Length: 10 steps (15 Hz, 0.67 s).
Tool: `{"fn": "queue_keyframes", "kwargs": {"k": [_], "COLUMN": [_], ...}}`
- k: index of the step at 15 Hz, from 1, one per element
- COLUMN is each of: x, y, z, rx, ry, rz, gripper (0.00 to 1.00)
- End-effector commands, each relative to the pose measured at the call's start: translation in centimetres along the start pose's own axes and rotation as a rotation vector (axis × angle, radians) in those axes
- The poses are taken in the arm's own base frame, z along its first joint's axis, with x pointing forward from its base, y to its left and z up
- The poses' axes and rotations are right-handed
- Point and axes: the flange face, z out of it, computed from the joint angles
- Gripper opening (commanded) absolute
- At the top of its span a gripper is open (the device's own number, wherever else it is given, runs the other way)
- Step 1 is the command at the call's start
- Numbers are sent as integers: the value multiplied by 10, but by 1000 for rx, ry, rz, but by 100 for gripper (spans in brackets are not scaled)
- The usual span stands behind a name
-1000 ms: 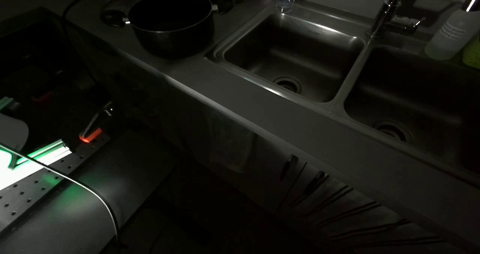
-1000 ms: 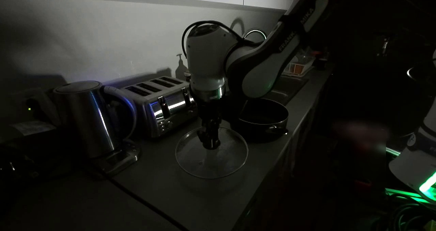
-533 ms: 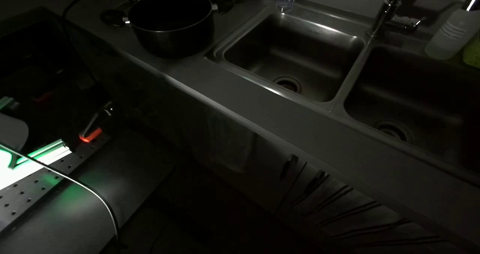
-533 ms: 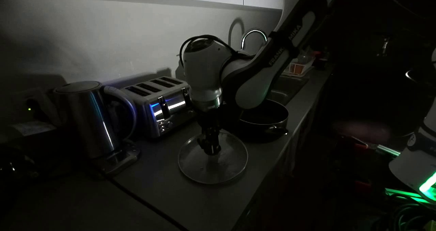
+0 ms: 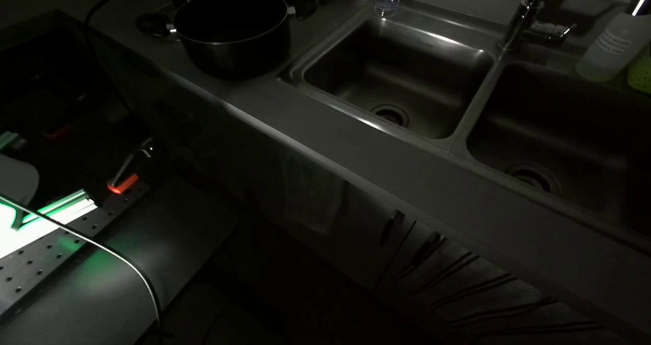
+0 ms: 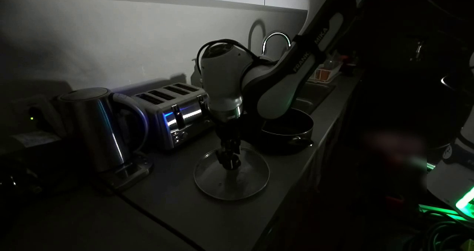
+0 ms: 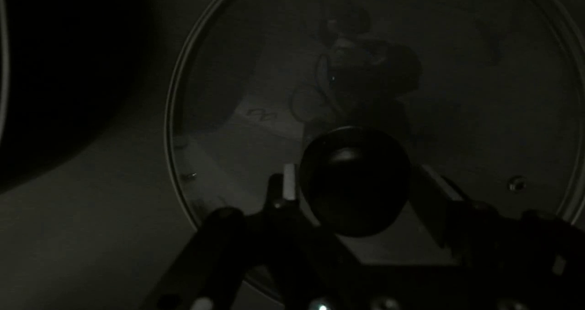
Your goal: Remove the glass lid from the black pot.
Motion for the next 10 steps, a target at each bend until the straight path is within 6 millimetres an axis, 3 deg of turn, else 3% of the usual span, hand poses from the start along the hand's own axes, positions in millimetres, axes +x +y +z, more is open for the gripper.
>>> {"fn": "queue_keyframes", "kwargs": {"k": [1, 5, 10], "x": [-11, -33, -84], "y": [5, 13, 32], "z": [-8, -29, -69], "rx": [23, 69, 151], "ry": [-3, 23, 80], "rz": [-23, -52, -121], "gripper": [96, 100, 100]}}
